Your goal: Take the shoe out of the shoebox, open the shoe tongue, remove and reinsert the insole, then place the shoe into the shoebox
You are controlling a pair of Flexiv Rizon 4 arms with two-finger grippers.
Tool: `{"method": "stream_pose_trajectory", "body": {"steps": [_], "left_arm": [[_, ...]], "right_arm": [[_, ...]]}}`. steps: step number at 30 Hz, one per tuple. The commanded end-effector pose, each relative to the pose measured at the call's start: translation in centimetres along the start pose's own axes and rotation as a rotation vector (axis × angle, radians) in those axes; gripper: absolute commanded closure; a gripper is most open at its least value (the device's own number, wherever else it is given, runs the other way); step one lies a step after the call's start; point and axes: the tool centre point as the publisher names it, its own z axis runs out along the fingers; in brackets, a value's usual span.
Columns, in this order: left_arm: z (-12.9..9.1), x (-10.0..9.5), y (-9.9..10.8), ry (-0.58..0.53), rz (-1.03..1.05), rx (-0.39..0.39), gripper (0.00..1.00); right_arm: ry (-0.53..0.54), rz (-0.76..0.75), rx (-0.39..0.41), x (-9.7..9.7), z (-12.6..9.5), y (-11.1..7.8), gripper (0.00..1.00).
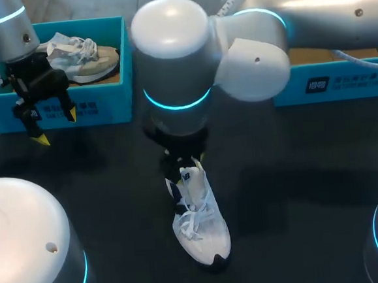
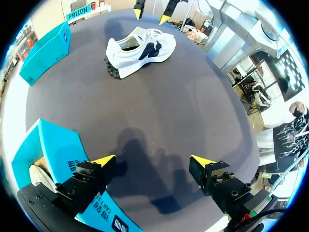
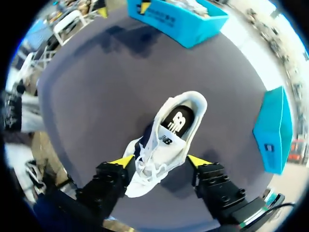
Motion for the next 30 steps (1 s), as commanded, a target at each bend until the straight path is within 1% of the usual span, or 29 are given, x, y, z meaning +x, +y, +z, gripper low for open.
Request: {"method": "stream_pose_trajectory", "body": {"steps": [1, 2, 17, 19, 20, 22, 25, 30], "left_arm": [[0.0, 0.1, 0.0, 0.001, 0.0, -0.002, 0.0], [0.0, 0.1, 0.0, 0.001, 0.0, -0.002, 0.0], [0.0, 0.1, 0.0, 0.001, 0.0, -0.002, 0.0], [0.0, 0.1, 0.0, 0.001, 0.0, -0.002, 0.0], [0.0, 0.1, 0.0, 0.001, 0.0, -0.002, 0.0], [0.0, 0.1, 0.0, 0.001, 0.0, -0.002, 0.0], [0.0, 0.1, 0.0, 0.001, 0.0, -0.002, 0.0], [0.0, 0.1, 0.0, 0.001, 0.0, -0.002, 0.0]], "right_arm": [[0.058, -0.324, -0.06, -0.5, -1.3, -0.8, 0.0], [0.088, -0.415, -0.068, -0.4, -1.5, -0.9, 0.0], [0.088, -0.415, -0.068, -0.4, -1.5, -0.9, 0.0], [0.031, -0.472, -0.012, -0.5, -1.6, 0.0, 0.0], [0.013, -0.506, -0.016, -0.6, -1.7, 0.3, 0.0], [-0.018, -0.54, 0.0, -0.8, -1.7, 0.8, 0.0], [-0.05, -0.614, -0.028, -1.1, -1.7, 1.5, 0.0], [-0.075, -0.691, -0.023, -1.6, -1.3, 3.1, 0.0]]}}
